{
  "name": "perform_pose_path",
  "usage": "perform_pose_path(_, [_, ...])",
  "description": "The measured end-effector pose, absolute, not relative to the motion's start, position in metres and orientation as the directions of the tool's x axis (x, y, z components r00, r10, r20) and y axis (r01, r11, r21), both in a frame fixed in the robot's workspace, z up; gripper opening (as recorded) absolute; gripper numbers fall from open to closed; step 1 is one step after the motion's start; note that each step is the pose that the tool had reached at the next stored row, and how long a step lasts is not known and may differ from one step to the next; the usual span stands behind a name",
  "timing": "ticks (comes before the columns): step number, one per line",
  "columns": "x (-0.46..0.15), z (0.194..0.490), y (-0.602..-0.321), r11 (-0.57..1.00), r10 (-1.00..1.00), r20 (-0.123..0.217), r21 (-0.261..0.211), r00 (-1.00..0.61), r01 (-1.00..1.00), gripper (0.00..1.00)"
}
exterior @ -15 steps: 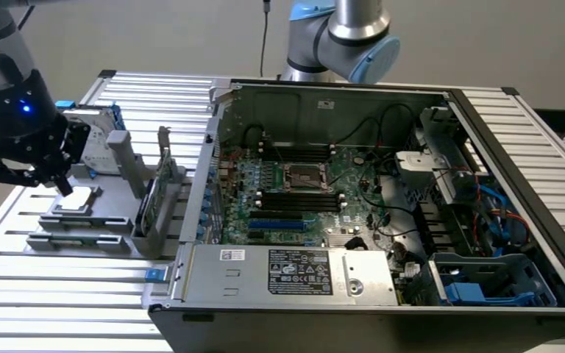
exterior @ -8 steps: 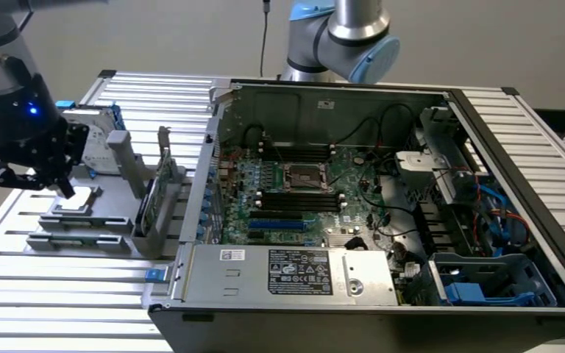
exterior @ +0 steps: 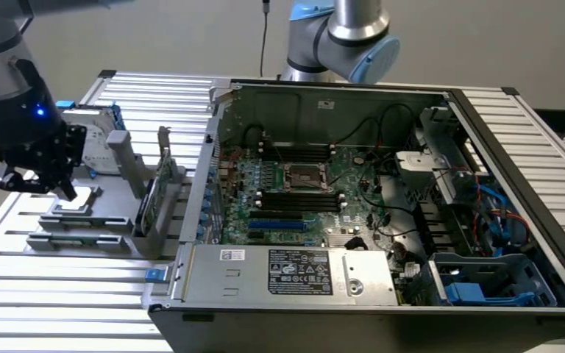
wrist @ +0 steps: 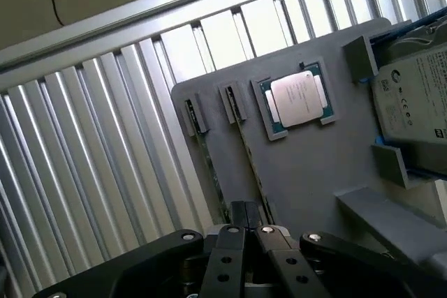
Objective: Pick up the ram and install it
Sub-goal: 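Pick up the ram and move it above insertion slot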
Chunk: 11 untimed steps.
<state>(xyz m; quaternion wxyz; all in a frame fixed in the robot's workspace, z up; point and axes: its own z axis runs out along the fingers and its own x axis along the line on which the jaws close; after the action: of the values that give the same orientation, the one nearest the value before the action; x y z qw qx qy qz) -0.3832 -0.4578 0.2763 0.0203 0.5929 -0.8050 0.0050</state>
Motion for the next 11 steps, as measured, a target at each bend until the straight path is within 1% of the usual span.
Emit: perform_pose_path(11, [-0.3832,0.2713,-0.4579,0.101,-0.994,0.039,0.017,-0.101,-0.995,0.11])
